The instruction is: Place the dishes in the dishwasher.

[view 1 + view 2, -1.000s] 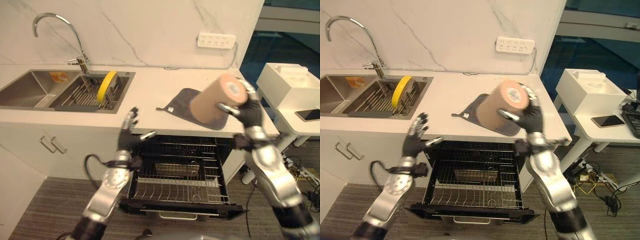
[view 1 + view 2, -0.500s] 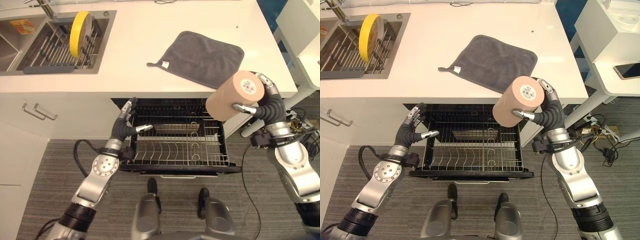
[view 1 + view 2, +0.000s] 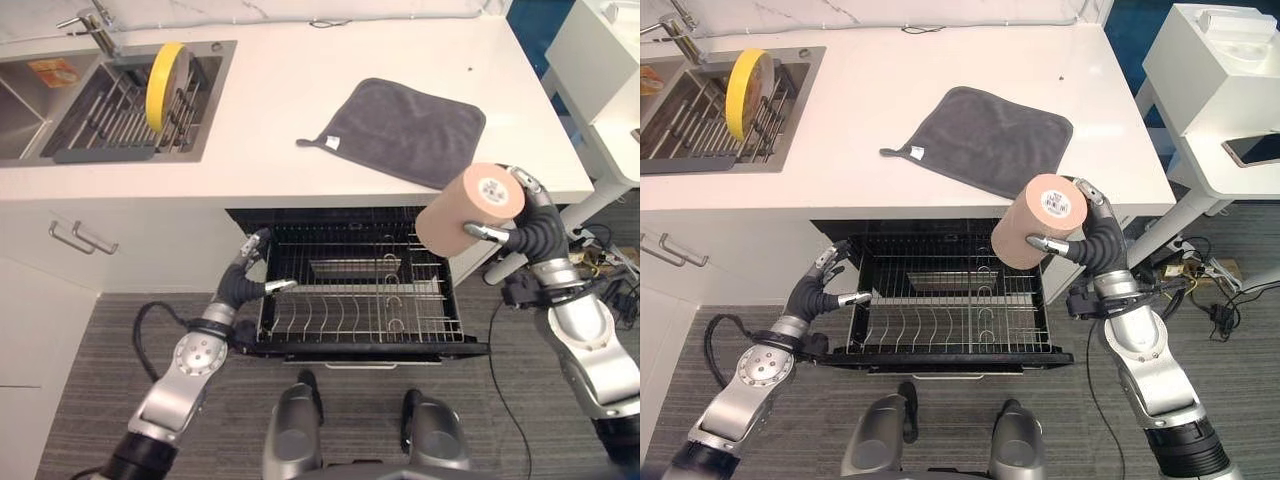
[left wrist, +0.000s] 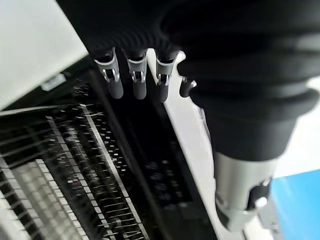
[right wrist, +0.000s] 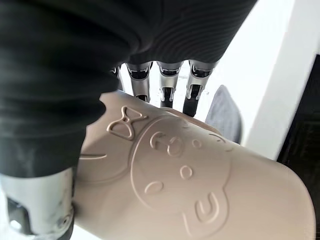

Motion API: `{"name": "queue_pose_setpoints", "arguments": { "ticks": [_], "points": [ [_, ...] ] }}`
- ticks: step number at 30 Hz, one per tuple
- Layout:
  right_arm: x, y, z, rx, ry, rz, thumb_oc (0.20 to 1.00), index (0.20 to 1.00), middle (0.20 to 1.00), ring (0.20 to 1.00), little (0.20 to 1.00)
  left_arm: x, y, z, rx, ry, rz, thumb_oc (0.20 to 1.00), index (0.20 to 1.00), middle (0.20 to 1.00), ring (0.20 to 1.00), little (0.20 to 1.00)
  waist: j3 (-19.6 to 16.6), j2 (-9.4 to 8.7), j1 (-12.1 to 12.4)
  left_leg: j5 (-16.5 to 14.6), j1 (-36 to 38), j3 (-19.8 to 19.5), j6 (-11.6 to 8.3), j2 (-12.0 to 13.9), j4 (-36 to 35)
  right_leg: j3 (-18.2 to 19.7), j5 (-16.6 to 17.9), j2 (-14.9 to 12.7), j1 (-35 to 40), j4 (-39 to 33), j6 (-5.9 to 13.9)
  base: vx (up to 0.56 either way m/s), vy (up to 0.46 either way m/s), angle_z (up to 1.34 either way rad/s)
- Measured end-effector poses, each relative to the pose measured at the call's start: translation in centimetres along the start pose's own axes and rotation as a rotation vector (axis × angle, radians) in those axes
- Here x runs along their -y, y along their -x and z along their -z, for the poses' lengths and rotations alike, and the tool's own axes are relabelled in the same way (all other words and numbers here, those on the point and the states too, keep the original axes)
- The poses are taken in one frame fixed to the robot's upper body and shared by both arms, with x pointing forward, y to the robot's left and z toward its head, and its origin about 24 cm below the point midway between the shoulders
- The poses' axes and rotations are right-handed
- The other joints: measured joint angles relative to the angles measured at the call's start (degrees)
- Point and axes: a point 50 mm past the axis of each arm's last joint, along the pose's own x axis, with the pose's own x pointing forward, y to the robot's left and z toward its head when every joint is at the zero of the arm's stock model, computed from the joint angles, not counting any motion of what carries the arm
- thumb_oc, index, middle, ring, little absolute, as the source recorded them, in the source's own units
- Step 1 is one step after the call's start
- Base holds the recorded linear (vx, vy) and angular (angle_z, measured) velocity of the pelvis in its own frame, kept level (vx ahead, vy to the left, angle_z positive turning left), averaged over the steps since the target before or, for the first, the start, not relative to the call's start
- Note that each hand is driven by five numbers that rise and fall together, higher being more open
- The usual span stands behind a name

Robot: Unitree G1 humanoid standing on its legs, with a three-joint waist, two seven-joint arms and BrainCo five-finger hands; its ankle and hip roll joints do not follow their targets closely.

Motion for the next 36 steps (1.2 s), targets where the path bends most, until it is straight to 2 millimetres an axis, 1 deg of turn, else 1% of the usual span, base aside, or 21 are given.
{"name": "queue_pose_setpoints", "arguments": {
  "ticks": [2, 4, 7, 8, 10, 11, 14, 15, 16, 17, 18, 19, 20, 22, 24, 28, 30, 32, 34, 35, 36],
  "points": [
    [0.1, 0.0, 0.3, -0.015, 0.019, -0.001, 0.2, 0.2, 0.2, 0.2, 0.2, -0.1, 0.3, 0.9, -0.057, -0.06, 0.033, 1.0, 1.0, 1.0, 1.0, 1.0, 0.0, 0.03, -0.1, 0.0, 0.7, 0.0, -0.14, 0.0, 0.3, 0.0, 0.1, 0.0, 0.8, 0.0, 0.2, 0.16, 0.015, 0.0],
    [0.4, 0.3, 0.8, -0.053, 0.065, -0.034, 0.2, 0.2, 0.2, 0.2, 0.2, -0.7, 0.8, 2.2, -0.131, -0.151, 0.075, 1.0, 1.0, 1.0, 1.0, 1.0, -0.1, 0.26, -0.2, -0.8, 2.2, 0.1, -0.33, 0.1, 0.8, 0.0, 0.0, 0.0, 2.8, -0.3, 0.54, 0.2, 0.009, -0.01],
    [0.4, 1.9, 2.1, -0.14, 0.078, -0.073, 0.2, 0.2, 0.2, 0.2, 0.2, -0.9, 2.2, 4.6, -0.271, -0.256, 0.147, 1.0, 1.0, 1.0, 1.0, 1.0, -0.2, 0.53, -0.6, -1.9, 5.2, 0.3, -0.59, 0.1, 1.1, 0.0, -0.3, 0.0, 6.2, -1.2, 0.57, 0.17, -0.002, -0.02],
    [0.3, 2.1, 2.4, -0.161, 0.079, -0.083, 0.2, 0.2, 0.2, 0.2, 0.2, -0.7, 2.4, 5.2, -0.314, -0.295, 0.185, 1.0, 1.0, 1.0, 1.0, 1.0, -0.2, 0.54, -0.7, -2.0, 5.7, 0.3, -0.6, 0.1, 1.1, 0.1, -0.3, 0.0, 6.6, -1.1, 0.61, 0.22, -0.016, -0.02],
    [0.2, 2.2, 2.4, -0.165, 0.087, -0.104, 0.2, 0.2, 0.2, 0.2, 0.2, 0.0, 3.0, 6.9, -0.404, -0.361, 0.274, 1.0, 1.0, 1.0, 1.0, 1.0, -0.3, 0.7, -1.0, -2.2, 7.3, 0.4, -0.69, 0.2, 1.2, 0.2, -0.3, 0.1, 8.3, -1.2, 0.67, 0.18, -0.019, -0.02],
    [0.2, 2.2, 2.4, -0.162, 0.099, -0.109, 0.2, 0.2, 0.2, 0.2, 0.2, 0.2, 3.1, 7.4, -0.429, -0.374, 0.29, 1.0, 1.0, 1.0, 1.0, 1.0, -0.4, 0.7, -1.0, -2.2, 7.9, 0.5, -0.68, 0.2, 1.1, 0.2, -0.3, 0.1, 8.8, -1.2, 0.69, 0.1, -0.018, -0.03],
    [-0.4, 2.2, 2.6, -0.171, 0.1, -0.146, 0.2, 0.2, 0.2, 0.2, 0.2, 0.7, 3.4, 10.0, -0.544, -0.502, 0.356, 1.0, 1.0, 1.0, 1.0, 1.0, -1.6, 0.49, -1.7, -2.4, 9.0, 0.6, -0.79, 0.5, 1.0, 0.5, -0.4, 0.2, 9.5, -1.1, 0.67, 0.14, -0.025, -0.05],
    [-1.0, 2.3, 2.8, -0.186, 0.092, -0.183, 0.2, 0.2, 0.2, 0.2, 0.2, 0.8, 3.7, 11.4, -0.609, -0.533, 0.374, 1.0, 1.0, 1.0, 1.0, 1.0, -2.5, 0.23, -2.4, -2.4, 9.4, 0.9, -0.8, 0.6, 1.0, 0.9, -0.5, 0.4, 9.5, -1.0, 0.76, 0.15, -0.031, -0.23],
    [-1.4, 2.5, 3.0, -0.198, 0.085, -0.21, 0.2, 0.2, 0.2, 0.2, 0.2, 0.9, 4.0, 12.1, -0.654, -0.533, 0.375, 1.0, 1.0, 1.0, 1.0, 1.0, -3.3, -0.17, -2.6, -2.4, 9.8, 1.6, -0.83, 1.1, 1.0, 1.7, -0.5, 0.8, 9.4, -0.9, 0.73, 0.12, -0.028, -0.24],
    [-1.7, 2.7, 3.2, -0.211, 0.079, -0.223, 0.2, 0.2, 0.2, 0.2, 0.2, 1.3, 3.9, 12.5, -0.663, -0.537, 0.369, 1.0, 1.0, 1.0, 1.0, 1.0, -3.9, -0.83, -3.6, -2.5, 9.9, 1.8, -0.83, 1.5, 1.0, 1.9, -0.6, 1.1, 9.4, -1.1, 0.35, 0.14, -0.029, -0.2],
    [-2.0, 3.0, 3.4, -0.224, 0.069, -0.245, 0.2, 0.2, 0.2, 0.2, 0.2, 2.1, 3.9, 13.3, -0.697, -0.532, 0.385, 1.0, 1.0, 1.0, 1.0, 1.0, -4.8, -0.95, -3.7, -2.5, 9.9, 2.0, -0.85, 1.7, 1.0, 1.9, -0.6, 1.2, 9.4, -1.0, 0.33, 0.05, 0.0, -0.06],
    [-2.3, 3.1, 3.5, -0.232, 0.059, -0.258, 0.2, 0.2, 0.2, 0.2, 0.2, 2.8, 4.4, 13.9, -0.727, -0.519, 0.405, 1.0, 1.0, 1.0, 1.0, 1.0, -5.4, -1.45, -4.1, -2.4, 10.0, 2.0, -0.87, 1.7, 1.0, 2.0, -0.7, 1.2, 9.3, -0.8, 0.18, 0.05, 0.008, -0.03],
    [-2.3, 3.1, 3.6, -0.236, 0.061, -0.257, 0.2, 0.2, 0.2, 0.2, 0.2, 3.2, 4.6, 14.0, -0.727, -0.51, 0.414, 1.0, 1.0, 1.0, 1.0, 1.0, -5.6, -1.81, -4.3, -2.4, 10.0, 2.0, -0.9, 1.8, 1.0, 2.0, -0.7, 1.3, 9.2, -0.7, 0.13, 0.05, 0.027, -0.01],
    [-2.2, 3.3, 3.7, -0.244, 0.062, -0.26, 0.2, 0.2, 0.2, 0.2, 0.2, 3.7, 4.5, 13.9, -0.712, -0.497, 0.411, 1.0, 1.0, 1.0, 1.0, 1.0, -5.8, -1.98, -4.3, -2.4, 10.0, 2.1, -0.95, 1.8, 1.0, 2.1, -0.7, 1.3, 9.2, -0.5, 0.13, 0.05, 0.034, 0.02],
    [-1.5, 4.0, 4.1, -0.277, 0.068, -0.247, 0.2, 0.2, 0.2, 0.2, 0.2, 4.2, 4.7, 13.9, -0.692, -0.486, 0.403, 1.0, 1.0, 1.0, 1.0, 1.0, -6.4, -1.19, -3.7, -2.4, 9.9, 2.5, -0.95, 1.9, 1.0, 2.1, -0.7, 1.2, 9.2, -0.6, 0.14, 0.04, 0.04, 0.04],
    [-0.3, 4.0, 3.9, -0.273, 0.087, -0.209, 0.2, 0.2, 0.2, 0.2, 0.2, 4.4, 5.0, 14.0, -0.682, -0.486, 0.395, 1.0, 1.0, 1.0, 1.0, 1.0, -7.3, 0.21, -3.3, -2.3, 8.8, 1.7, -0.97, 1.7, 1.7, 0.9, -0.7, 0.9, 9.4, -0.8, 0.23, 0.02, 0.04, 0.14],
    [-0.4, 3.9, 3.9, -0.273, 0.085, -0.213, 0.2, 0.2, 0.2, 0.2, 0.2, 4.5, 4.9, 13.9, -0.676, -0.483, 0.393, 1.0, 1.0, 1.0, 1.0, 1.0, -7.5, 0.63, -3.4, -2.4, 8.6, 1.7, -0.96, 1.6, 1.9, 0.6, -0.7, 0.7, 9.4, -0.8, 0.22, 0.01, 0.074, 0.08],
    [-0.4, 4.0, 3.9, -0.274, 0.084, -0.225, 0.2, 0.2, 0.2, 0.2, 0.2, 5.1, 4.9, 13.9, -0.67, -0.465, 0.395, 1.0, 1.0, 1.0, 1.0, 1.0, -7.9, 1.21, -3.5, -2.4, 8.3, 1.8, -0.9, 1.3, 1.9, 0.4, -0.8, 0.1, 9.3, -0.7, 0.28, -0.01, 0.121, 0.1],
    [-0.6, 4.0, 3.9, -0.276, 0.077, -0.237, 0.2, 0.2, 0.2, 0.2, 0.2, 5.6, 4.8, 13.8, -0.662, -0.453, 0.39, 1.0, 1.0, 1.0, 1.0, 1.0, -8.0, 1.78, -3.9, -2.4, 7.7, 2.4, -0.87, 1.3, 2.1, 0.3, -0.7, -0.4, 8.8, -0.6, 0.31, -0.03, 0.118, 0.06],
    [-0.7, 4.0, 4.0, -0.283, 0.078, -0.249, 0.2, 0.2, 0.2, 0.2, 0.2, 5.8, 4.8, 13.7, -0.654, -0.448, 0.389, 1.0, 1.0, 1.0, 1.0, 1.0, -8.0, 1.83, -4.0, -2.3, 7.6, 3.5, -0.82, 1.2, 2.1, 0.4, -0.8, -0.9, 8.3, 0.1, 0.45, -0.02, 0.075, 0.03],
    [-0.7, 4.0, 4.1, -0.294, 0.089, -0.252, 0.2, 0.2, 0.2, 0.2, 0.2, 6.1, 4.8, 13.7, -0.647, -0.443, 0.388, 1.0, 1.0, 1.0, 1.0, 1.0, -8.0, 1.98, -4.1, -2.3, 7.6, 3.6, -0.75, 1.1, 2.3, 0.4, -0.9, -1.2, 8.3, 0.3, 0.57, -0.02, 0.048, 0.06]
  ]
}}
